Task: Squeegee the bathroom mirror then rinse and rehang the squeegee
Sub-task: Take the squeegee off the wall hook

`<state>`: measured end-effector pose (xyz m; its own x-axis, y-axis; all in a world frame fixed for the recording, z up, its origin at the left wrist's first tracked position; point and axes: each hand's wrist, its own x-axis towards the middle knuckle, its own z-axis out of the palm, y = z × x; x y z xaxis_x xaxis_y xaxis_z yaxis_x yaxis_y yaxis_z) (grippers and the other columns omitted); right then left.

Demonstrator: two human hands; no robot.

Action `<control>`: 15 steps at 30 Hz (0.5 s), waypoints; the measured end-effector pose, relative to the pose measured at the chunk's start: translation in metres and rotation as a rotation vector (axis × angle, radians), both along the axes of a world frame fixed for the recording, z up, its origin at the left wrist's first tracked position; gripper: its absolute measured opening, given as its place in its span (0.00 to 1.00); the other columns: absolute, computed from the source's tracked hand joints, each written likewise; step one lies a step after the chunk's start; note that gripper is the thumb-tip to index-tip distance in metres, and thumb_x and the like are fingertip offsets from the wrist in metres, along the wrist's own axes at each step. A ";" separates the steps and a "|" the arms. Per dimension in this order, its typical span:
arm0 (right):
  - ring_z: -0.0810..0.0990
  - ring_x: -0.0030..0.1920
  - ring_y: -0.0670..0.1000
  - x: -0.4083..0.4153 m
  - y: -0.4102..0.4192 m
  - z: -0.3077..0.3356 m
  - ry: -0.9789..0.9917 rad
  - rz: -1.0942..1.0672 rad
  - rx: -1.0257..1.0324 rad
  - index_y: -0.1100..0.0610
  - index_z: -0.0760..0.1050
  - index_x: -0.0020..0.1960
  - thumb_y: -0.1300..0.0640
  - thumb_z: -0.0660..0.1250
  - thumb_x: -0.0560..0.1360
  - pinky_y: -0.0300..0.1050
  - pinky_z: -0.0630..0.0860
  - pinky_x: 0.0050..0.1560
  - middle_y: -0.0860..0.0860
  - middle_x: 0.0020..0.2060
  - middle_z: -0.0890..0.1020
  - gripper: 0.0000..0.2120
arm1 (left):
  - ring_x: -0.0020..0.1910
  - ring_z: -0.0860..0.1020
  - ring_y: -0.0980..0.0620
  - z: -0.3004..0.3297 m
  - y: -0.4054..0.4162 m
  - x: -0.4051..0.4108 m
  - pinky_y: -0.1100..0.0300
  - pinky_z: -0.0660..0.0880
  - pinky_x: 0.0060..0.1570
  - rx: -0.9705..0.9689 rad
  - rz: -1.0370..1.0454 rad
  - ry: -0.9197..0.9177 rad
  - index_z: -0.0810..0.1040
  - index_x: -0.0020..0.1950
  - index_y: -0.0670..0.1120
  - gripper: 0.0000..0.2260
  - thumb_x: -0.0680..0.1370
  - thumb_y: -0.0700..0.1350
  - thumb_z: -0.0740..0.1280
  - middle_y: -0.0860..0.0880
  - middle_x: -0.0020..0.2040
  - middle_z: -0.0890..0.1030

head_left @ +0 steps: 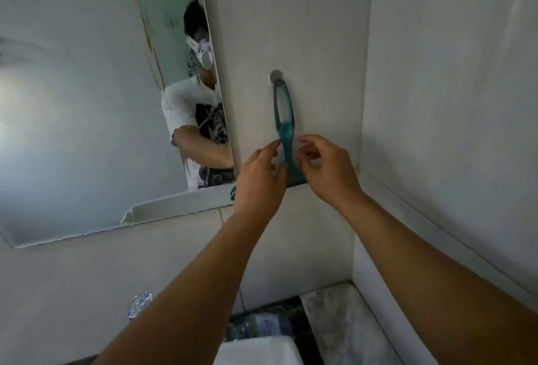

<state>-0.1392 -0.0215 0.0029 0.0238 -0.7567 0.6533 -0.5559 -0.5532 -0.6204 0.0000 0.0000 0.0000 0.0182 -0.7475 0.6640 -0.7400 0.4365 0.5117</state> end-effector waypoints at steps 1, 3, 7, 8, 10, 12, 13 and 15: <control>0.81 0.54 0.48 0.001 -0.005 -0.001 -0.036 0.002 -0.020 0.54 0.75 0.66 0.57 0.67 0.78 0.41 0.78 0.56 0.51 0.56 0.83 0.17 | 0.53 0.79 0.54 0.000 -0.003 -0.001 0.62 0.77 0.53 -0.008 -0.002 0.019 0.69 0.73 0.50 0.21 0.80 0.44 0.65 0.48 0.63 0.78; 0.81 0.48 0.42 0.002 -0.010 -0.003 -0.072 0.004 -0.042 0.53 0.75 0.64 0.58 0.68 0.77 0.31 0.76 0.51 0.48 0.51 0.84 0.15 | 0.50 0.80 0.54 0.000 -0.007 -0.003 0.62 0.78 0.52 -0.061 0.007 0.033 0.71 0.71 0.49 0.19 0.80 0.42 0.65 0.49 0.58 0.81; 0.80 0.41 0.36 0.007 -0.017 -0.006 -0.146 0.044 -0.016 0.51 0.77 0.62 0.60 0.69 0.76 0.24 0.74 0.44 0.42 0.44 0.82 0.15 | 0.47 0.82 0.55 -0.004 -0.011 -0.005 0.62 0.79 0.49 -0.037 -0.017 0.134 0.72 0.70 0.50 0.19 0.79 0.41 0.65 0.50 0.53 0.84; 0.80 0.42 0.37 0.007 -0.017 -0.005 -0.162 0.041 -0.014 0.51 0.77 0.62 0.60 0.69 0.76 0.26 0.75 0.46 0.43 0.44 0.82 0.15 | 0.48 0.82 0.55 -0.004 -0.012 -0.005 0.60 0.80 0.50 -0.028 -0.023 0.162 0.72 0.71 0.50 0.20 0.79 0.40 0.66 0.50 0.53 0.84; 0.82 0.43 0.39 0.007 -0.018 -0.007 -0.191 0.051 -0.017 0.51 0.77 0.62 0.59 0.70 0.76 0.30 0.77 0.47 0.44 0.44 0.84 0.15 | 0.48 0.83 0.55 -0.006 -0.015 -0.005 0.58 0.81 0.52 -0.011 -0.034 0.201 0.72 0.71 0.51 0.21 0.78 0.39 0.66 0.49 0.54 0.84; 0.83 0.44 0.40 0.007 -0.017 -0.007 -0.206 0.067 -0.018 0.50 0.77 0.62 0.59 0.70 0.76 0.33 0.78 0.48 0.46 0.44 0.85 0.15 | 0.48 0.82 0.57 -0.007 -0.015 -0.006 0.61 0.80 0.51 0.005 -0.034 0.216 0.71 0.71 0.52 0.22 0.78 0.39 0.67 0.50 0.54 0.84; 0.83 0.44 0.41 0.007 -0.017 -0.008 -0.206 0.070 -0.019 0.50 0.77 0.62 0.59 0.70 0.76 0.34 0.78 0.49 0.46 0.44 0.85 0.15 | 0.47 0.82 0.58 -0.008 -0.015 -0.005 0.63 0.79 0.50 0.010 -0.032 0.220 0.71 0.72 0.53 0.23 0.78 0.39 0.67 0.50 0.54 0.84; 0.83 0.44 0.41 0.007 -0.014 -0.007 -0.198 0.066 -0.025 0.51 0.77 0.63 0.59 0.70 0.76 0.37 0.79 0.50 0.46 0.44 0.86 0.16 | 0.47 0.82 0.59 -0.009 -0.014 -0.005 0.68 0.77 0.49 0.007 -0.030 0.217 0.70 0.73 0.53 0.23 0.78 0.39 0.67 0.51 0.54 0.84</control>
